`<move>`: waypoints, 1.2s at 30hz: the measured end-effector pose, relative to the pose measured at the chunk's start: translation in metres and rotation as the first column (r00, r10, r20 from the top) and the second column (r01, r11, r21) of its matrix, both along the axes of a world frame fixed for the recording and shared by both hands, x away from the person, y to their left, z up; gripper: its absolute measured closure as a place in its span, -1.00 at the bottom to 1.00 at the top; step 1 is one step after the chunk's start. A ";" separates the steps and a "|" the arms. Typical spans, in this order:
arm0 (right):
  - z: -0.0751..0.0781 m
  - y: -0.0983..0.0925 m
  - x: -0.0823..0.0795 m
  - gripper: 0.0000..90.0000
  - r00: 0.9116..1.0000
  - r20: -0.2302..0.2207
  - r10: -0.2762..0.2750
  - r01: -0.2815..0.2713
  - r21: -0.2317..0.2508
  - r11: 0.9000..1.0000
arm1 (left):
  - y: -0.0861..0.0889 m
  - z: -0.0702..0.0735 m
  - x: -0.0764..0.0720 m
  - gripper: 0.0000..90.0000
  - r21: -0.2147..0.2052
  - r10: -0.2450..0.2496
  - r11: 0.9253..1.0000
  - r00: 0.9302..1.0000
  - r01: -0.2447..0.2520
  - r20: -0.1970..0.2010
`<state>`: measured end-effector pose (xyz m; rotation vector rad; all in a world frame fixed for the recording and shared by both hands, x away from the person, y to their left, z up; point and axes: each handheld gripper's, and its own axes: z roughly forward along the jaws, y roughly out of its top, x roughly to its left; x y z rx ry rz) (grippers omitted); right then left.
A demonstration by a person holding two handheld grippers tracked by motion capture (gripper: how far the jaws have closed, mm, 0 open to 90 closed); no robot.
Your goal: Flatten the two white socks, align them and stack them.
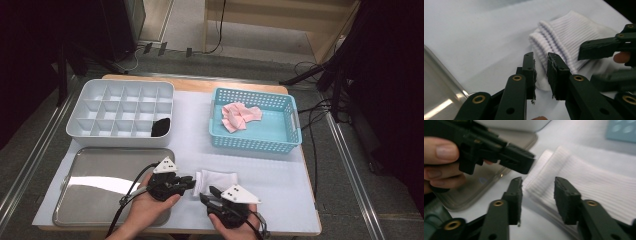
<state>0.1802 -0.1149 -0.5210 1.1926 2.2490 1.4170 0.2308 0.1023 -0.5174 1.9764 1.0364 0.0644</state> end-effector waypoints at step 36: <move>-0.002 -0.001 -0.009 0.44 0.999 0.012 0.035 -0.035 0.008 0.999 | -0.010 0.001 0.001 0.55 -0.016 0.033 0.999 0.999 -0.032 0.039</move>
